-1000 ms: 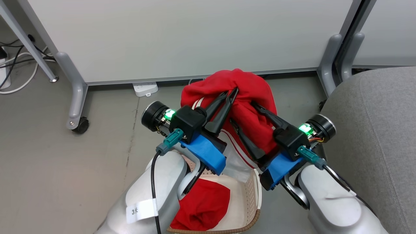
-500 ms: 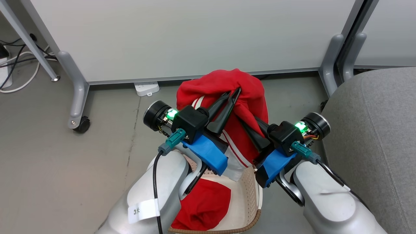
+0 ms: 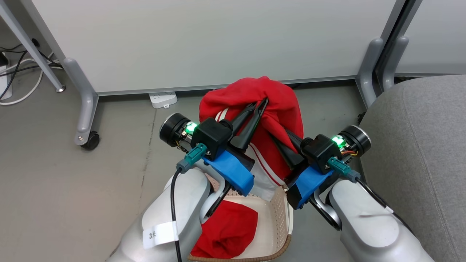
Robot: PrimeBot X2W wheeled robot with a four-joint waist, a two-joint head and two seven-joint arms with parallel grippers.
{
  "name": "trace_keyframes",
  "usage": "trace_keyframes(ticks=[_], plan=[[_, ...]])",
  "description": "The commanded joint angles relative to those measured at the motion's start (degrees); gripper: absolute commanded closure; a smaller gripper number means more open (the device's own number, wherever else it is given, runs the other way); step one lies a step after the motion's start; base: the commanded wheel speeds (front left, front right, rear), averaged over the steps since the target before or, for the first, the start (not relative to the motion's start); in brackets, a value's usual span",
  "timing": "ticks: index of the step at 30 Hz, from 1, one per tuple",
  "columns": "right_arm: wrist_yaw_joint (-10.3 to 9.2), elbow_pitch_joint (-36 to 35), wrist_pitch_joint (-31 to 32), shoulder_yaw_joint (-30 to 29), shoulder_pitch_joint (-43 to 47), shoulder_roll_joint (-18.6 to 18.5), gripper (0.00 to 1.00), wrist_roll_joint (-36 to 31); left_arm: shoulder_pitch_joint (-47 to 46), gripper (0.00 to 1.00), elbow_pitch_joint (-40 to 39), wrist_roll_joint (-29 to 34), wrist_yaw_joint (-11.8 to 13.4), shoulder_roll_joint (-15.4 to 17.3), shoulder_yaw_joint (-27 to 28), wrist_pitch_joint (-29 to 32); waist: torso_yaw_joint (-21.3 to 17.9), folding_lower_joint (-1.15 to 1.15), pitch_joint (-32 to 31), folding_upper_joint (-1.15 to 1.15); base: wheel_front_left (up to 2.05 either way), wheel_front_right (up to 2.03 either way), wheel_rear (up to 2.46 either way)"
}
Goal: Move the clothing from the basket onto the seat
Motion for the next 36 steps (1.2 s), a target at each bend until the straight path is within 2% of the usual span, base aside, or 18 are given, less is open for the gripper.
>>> trace_keyframes(ticks=[1, 18, 36], plan=[[0.02, 0.1, 0.0, 0.0, 0.0, 0.3, 1.00, 0.3, -0.6, 0.00, 0.3, -0.2, 0.2, -0.1, 0.3, -0.3, 0.0, 0.00, 0.0, 0.00, 0.00, 0.00, 0.00], [0.02, -1.6, 0.0, -2.6, 1.0, 0.2, 1.00, 1.4, -0.1, 0.00, 1.4, 0.2, 0.8, -0.1, -0.2, -0.2, -1.9, 0.00, 0.9, 0.00, 0.00, 0.00, 0.00], [0.02, -5.6, 0.0, -14.1, 0.9, -1.1, 1.00, 0.9, -1.6, 0.00, 2.1, 2.0, 0.9, 0.6, -1.0, -0.2, -10.8, 0.00, 7.1, 0.00, 0.00, 0.00, 0.00]])
